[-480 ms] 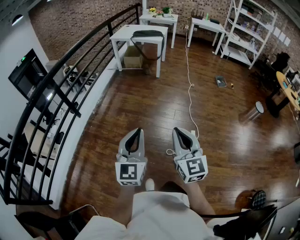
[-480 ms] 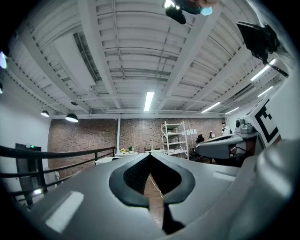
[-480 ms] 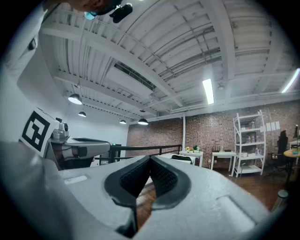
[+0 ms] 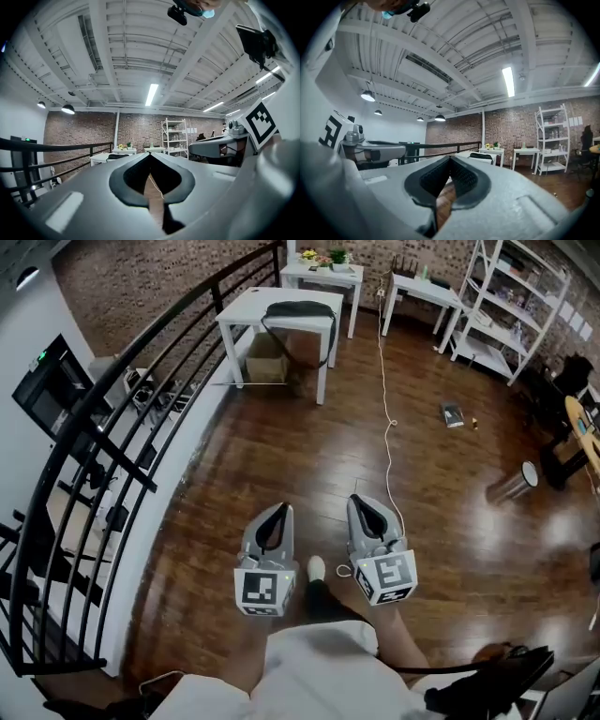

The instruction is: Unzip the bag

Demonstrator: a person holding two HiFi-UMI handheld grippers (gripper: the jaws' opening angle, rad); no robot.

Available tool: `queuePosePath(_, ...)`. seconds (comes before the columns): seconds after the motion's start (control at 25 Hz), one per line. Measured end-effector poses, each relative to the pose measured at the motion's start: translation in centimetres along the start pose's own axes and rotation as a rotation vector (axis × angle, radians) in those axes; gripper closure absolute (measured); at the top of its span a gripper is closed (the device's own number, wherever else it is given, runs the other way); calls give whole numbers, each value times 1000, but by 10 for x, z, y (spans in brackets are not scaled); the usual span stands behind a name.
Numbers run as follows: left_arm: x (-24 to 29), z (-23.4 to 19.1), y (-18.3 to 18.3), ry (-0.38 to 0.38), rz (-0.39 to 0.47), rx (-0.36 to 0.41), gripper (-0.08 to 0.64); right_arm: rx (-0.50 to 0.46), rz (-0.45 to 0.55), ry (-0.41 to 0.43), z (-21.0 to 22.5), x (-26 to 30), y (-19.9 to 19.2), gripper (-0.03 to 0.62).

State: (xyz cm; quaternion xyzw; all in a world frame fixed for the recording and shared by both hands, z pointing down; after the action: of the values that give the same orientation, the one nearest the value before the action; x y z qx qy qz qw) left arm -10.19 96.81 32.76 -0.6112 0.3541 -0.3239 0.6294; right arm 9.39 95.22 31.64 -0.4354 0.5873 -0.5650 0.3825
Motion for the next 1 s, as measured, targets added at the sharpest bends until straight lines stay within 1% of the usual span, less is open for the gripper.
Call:
queuePosePath(0.12,66,-44,0,1,-4,14,543,22,18,9,26,79,4,600)
queuePosePath(0.2,114,-69,8,-3,11,8,543,27,35,17,48,127,12,601)
queuePosePath(0.32,174,-96,20,7,25,15,543,32,37,28,82,188,20,601)
queuePosePath(0.4,204,-111,18,20,19,22,543,43,20,28,99,222,16,600)
queuePosePath(0.52,245,-143,9,39,-24,5,543,43,-22,55,109,272,10,600)
queuePosePath(0.6,272,-163,8,36,-48,-27,543,37,-45,80,111,302,10,601)
queuePosePath(0.68,301,-185,5,28,-57,-45,543,37,-65,87,117,335,9,600)
queuePosePath(0.88,388,-246,-11,0,-37,-57,543,25,-76,56,144,432,-2,600)
queuePosePath(1.0,455,-291,-8,-40,-18,-50,543,22,-82,19,167,506,1,600)
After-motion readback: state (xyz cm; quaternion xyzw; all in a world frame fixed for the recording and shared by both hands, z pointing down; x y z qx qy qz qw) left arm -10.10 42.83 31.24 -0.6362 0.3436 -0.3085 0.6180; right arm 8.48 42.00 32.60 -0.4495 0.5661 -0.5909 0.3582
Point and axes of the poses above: the fingertips, and each gripper's own axes: x forward along the fingers, z to its right, y out of its top, the point moved 9 cm from there along -x, backward along the fingers, and after that the axes turned 9 degrees about -y, right-handed, at the moved point
